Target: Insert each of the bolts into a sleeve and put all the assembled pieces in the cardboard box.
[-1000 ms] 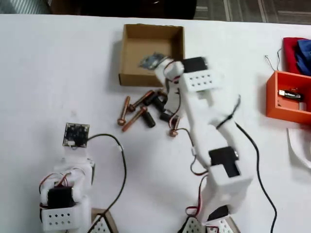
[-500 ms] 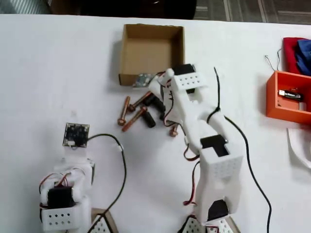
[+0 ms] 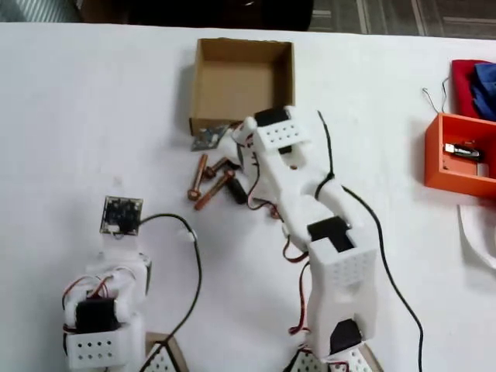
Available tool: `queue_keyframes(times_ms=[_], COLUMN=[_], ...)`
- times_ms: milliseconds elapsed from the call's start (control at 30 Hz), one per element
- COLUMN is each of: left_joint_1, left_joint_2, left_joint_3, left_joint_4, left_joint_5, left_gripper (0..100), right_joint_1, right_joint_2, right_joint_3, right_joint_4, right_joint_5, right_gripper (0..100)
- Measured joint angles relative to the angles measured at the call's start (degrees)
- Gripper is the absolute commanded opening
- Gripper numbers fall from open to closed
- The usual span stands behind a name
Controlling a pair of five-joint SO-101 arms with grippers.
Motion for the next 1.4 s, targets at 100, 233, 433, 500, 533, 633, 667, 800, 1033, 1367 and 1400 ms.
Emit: queue_keyframes(times_ms=[100, 233, 433, 500, 533, 633, 667, 800, 1033, 1367, 1400], left_joint_1=[0.0, 0.0, 0.0, 0.0, 0.0, 0.0, 0.0, 0.0, 0.0, 0.0, 0.0], left_joint_2=[0.0, 0.0, 0.0, 0.0, 0.0, 0.0, 0.0, 0.0, 0.0, 0.0, 0.0], left_joint_3=[0.0, 0.0, 0.0, 0.0, 0.0, 0.0, 0.0, 0.0, 0.0, 0.0, 0.0], left_joint_4=[0.0, 0.0, 0.0, 0.0, 0.0, 0.0, 0.0, 0.0, 0.0, 0.0, 0.0], left_joint_5=[0.0, 0.0, 0.0, 0.0, 0.0, 0.0, 0.0, 0.0, 0.0, 0.0, 0.0], left_gripper=[6, 6, 6, 6, 6, 6, 6, 6, 6, 6, 6], right_joint_1=[0.2, 0.3, 0.4, 0.4, 0.4, 0.9, 1.1, 1.1, 1.1, 1.8, 1.8], right_joint_2=[0.0, 0.0, 0.2, 0.6, 1.2, 4.0, 5.0, 7.1, 7.5, 7.1, 6.4], right_joint_3=[0.0, 0.0, 0.0, 0.0, 0.0, 0.0, 0.0, -1.4, -1.5, -2.1, -1.9], right_joint_4=[-1.2, -2.7, -3.5, -3.5, -3.5, -3.5, -3.7, -4.3, -5.3, -6.9, -6.9], right_joint_5=[0.0, 0.0, 0.0, 0.0, 0.0, 0.0, 0.0, 0.0, 0.0, -4.8, -5.5], right_gripper=[19.1, 19.1, 19.1, 19.1, 19.1, 19.1, 19.1, 19.1, 3.4, 2.1, 2.1])
